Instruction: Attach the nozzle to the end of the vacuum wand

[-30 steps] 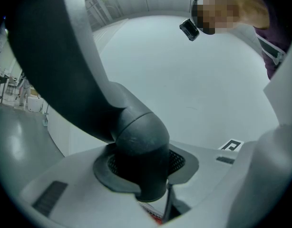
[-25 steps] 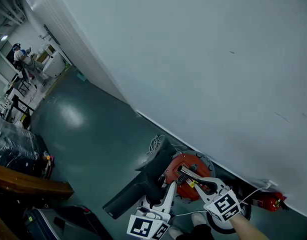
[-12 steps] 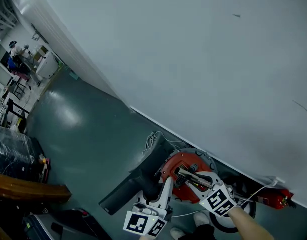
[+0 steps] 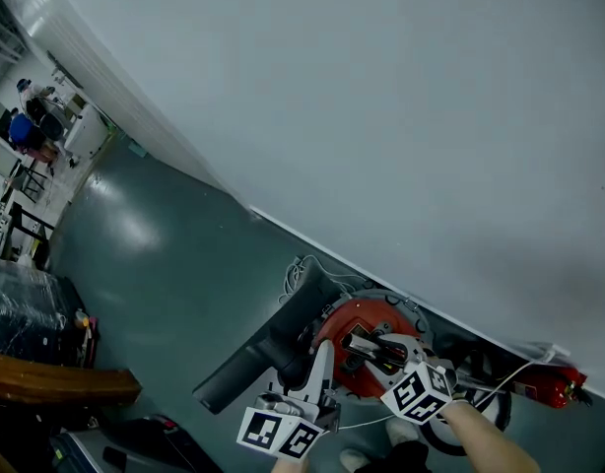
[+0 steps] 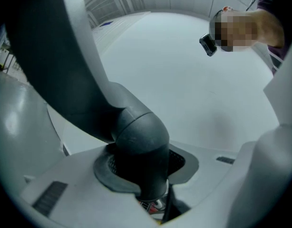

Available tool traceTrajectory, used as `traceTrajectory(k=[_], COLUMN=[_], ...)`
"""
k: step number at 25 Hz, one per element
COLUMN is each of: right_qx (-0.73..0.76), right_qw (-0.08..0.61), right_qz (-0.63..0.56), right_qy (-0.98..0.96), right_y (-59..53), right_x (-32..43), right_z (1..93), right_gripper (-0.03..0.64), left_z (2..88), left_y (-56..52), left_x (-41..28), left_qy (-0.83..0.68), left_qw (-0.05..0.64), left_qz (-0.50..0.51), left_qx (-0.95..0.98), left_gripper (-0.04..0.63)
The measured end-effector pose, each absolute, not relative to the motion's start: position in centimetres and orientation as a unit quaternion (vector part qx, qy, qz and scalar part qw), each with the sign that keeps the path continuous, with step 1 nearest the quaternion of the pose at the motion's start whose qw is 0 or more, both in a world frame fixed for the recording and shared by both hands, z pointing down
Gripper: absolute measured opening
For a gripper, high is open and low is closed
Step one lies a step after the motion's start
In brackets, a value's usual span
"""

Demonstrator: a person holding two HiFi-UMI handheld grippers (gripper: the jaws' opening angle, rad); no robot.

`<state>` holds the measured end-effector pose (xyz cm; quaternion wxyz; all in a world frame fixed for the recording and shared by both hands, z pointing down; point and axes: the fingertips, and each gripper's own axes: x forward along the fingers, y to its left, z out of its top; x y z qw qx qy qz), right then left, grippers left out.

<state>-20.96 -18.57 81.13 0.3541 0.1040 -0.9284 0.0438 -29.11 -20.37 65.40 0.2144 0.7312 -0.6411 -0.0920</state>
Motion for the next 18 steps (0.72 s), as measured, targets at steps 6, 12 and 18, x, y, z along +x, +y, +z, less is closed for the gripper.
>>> traceTrajectory(k=[6, 12, 18], right_qx=[0.104, 0.103, 0.102], right_qw=[0.351, 0.338, 0.323], right_qz=[0.034, 0.03, 0.022], right_qy=[-0.93, -0.935, -0.941], right_y=[-18.4, -17.9, -17.1], right_x=[-20.8, -19.7, -18.6], right_z=[80.9, 78.9, 77.0], right_gripper=[0.147, 0.147, 0.147], left_z=[65.6, 65.5, 66.1], left_y=[-20.7, -21.9, -23.5], left_x=[-28.9, -28.1, -26.0], left_qy=[-0.633, -0.624, -0.606], left_qw=[0.231, 0.242, 0.269], left_qz=[-0.107, -0.116, -0.142], left_qx=[0.731, 0.734, 0.735], left_gripper=[0.13, 0.13, 0.13])
